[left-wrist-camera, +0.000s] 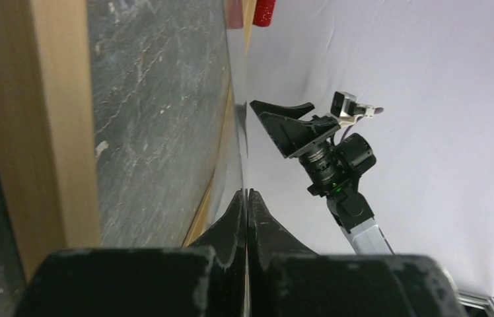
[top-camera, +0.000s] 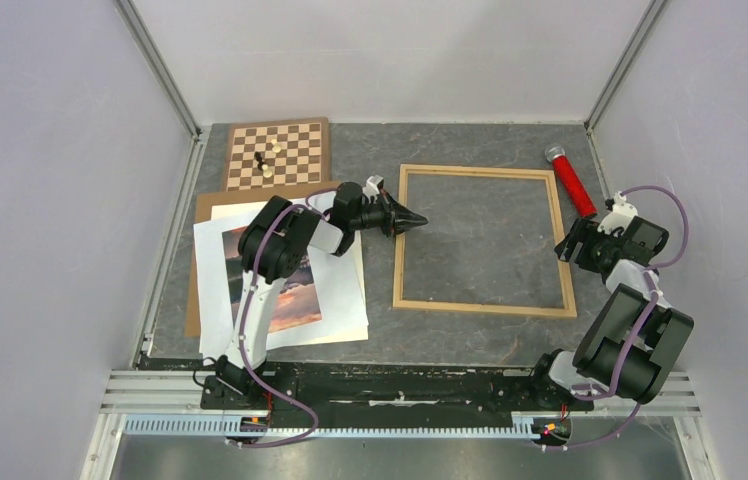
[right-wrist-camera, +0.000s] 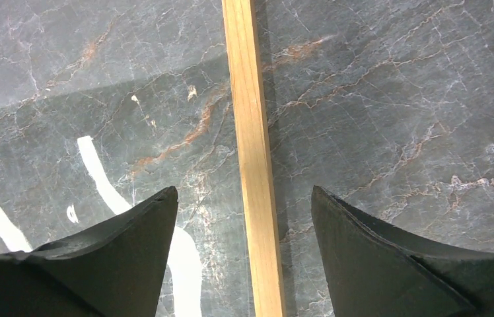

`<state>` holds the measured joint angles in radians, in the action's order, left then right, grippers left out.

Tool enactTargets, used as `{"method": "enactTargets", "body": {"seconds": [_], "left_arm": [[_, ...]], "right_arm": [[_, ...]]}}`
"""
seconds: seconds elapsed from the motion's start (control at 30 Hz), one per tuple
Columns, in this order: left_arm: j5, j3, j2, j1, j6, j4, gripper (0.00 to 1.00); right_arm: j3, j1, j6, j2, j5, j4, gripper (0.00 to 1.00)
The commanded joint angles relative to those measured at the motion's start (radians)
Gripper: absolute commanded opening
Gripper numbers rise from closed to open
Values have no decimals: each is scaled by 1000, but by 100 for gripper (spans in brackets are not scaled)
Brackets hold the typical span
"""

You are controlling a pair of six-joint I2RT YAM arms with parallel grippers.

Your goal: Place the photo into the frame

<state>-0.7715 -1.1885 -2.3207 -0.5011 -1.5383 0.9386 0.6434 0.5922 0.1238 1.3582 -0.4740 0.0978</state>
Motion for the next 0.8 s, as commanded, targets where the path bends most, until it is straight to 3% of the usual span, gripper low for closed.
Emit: {"method": "enactTargets", "body": {"seconds": [0.0, 0.5, 0.77], "left_arm": [[-48, -16, 66, 1, 96, -60, 2], [-32, -32, 61, 7, 167, -102, 2], [-16, -42, 58, 10, 204, -121, 2]], "right_arm": [[-2, 5, 8, -15, -10, -31, 77], [19, -36, -6, 131, -7, -90, 73], [63, -71, -10, 217, 24, -152, 66]]}}
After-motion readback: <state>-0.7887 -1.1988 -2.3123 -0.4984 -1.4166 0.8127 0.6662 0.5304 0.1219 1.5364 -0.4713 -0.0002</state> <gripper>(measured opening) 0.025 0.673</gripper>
